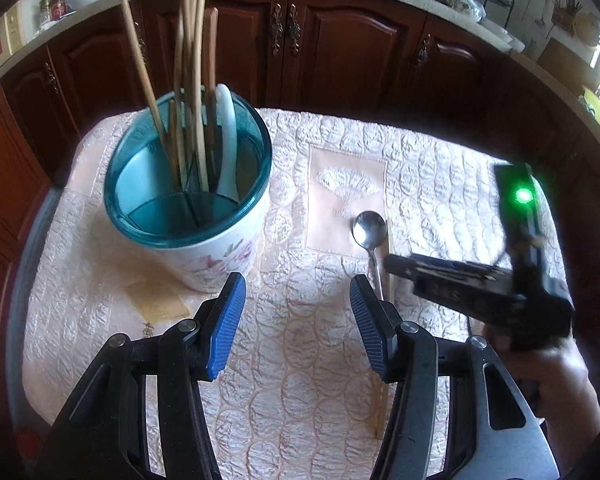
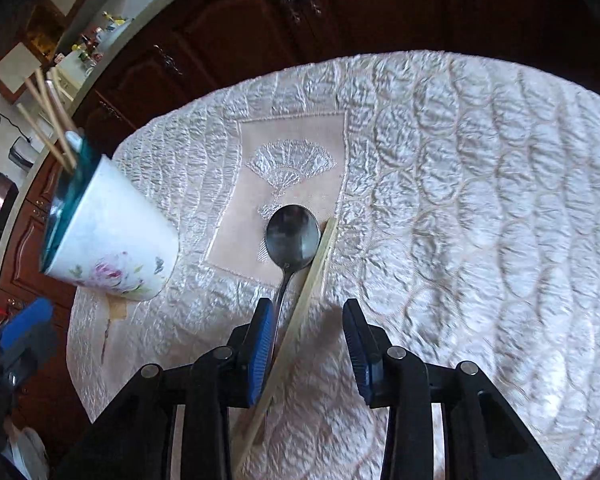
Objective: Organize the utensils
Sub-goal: 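Move both open tools back down toward the spoon on the cloth, then close the left tool on the metal spoon while the right tool grasps the wooden chopstick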
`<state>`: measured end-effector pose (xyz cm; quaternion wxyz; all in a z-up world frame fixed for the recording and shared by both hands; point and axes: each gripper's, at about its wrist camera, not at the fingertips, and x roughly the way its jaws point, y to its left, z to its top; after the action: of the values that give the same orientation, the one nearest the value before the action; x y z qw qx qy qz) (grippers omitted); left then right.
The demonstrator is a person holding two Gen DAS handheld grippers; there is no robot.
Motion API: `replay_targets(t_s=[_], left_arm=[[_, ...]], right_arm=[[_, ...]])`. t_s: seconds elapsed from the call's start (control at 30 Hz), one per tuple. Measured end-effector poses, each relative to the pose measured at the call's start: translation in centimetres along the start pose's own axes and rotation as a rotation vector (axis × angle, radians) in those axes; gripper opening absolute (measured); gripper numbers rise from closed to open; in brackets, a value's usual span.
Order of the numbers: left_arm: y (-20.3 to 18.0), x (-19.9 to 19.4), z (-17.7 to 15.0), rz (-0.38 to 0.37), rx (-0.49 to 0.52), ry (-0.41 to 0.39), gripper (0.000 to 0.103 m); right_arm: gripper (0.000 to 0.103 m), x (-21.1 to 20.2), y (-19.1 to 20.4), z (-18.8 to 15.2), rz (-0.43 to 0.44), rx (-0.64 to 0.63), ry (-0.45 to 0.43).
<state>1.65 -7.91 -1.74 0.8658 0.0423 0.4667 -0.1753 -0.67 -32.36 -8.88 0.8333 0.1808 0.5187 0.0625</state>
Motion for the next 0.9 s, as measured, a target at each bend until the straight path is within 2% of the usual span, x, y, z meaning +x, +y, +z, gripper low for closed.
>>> replay_targets(t_s=[0.07,0.1,0.2,0.3,0.37,0.47,0.7,0.8,0.9], left_arm=[[-0.3,0.5,0.1,-0.001,0.008,0.005,0.054],[-0.5,0.8,0.2,-0.006,0.012,0.010,0.054],[-1.5,1.8,0.5,-0.035,0.028,0.021,0.054],[-3.0,3.4,0.8,-0.064,0.052,0.036,0.054],[-4.0,4.5,1.1,-0.081,0.064,0.039,0.054],[-5.6,6.3,1.8,-0.088,0.090,0.021,0.054],[-6.6,11.9,3.9,-0.055,0.076,0.038,0.053],[-6.6,13.4,4.3,-0.072,0.088,0.060,0.052],[-6.9,14.6,4.3,-0.079,0.126,0.093,0.043]], right_arm=[[0.013,1.1,0.0,0.4,-0.024,-0.006,0.021],[0.010,1.3,-0.1,0.5,-0.034,-0.006,0.025],[0.008,0.5,-1.2,0.0,-0.012,0.007,0.016],[0.006,-1.2,-3.3,-1.4,-0.034,0.025,0.006],[0.006,-1.9,-5.0,-2.4,-0.057,0.049,0.009],[0.006,-2.8,-7.2,-3.1,-0.011,0.082,0.030],[0.014,-3.9,-8.8,-3.2,0.013,0.083,0.006],[0.017,-4.0,-9.4,-2.9,0.032,0.077,0.010],[0.025,-3.6,-9.2,-2.2,0.051,0.074,0.010]])
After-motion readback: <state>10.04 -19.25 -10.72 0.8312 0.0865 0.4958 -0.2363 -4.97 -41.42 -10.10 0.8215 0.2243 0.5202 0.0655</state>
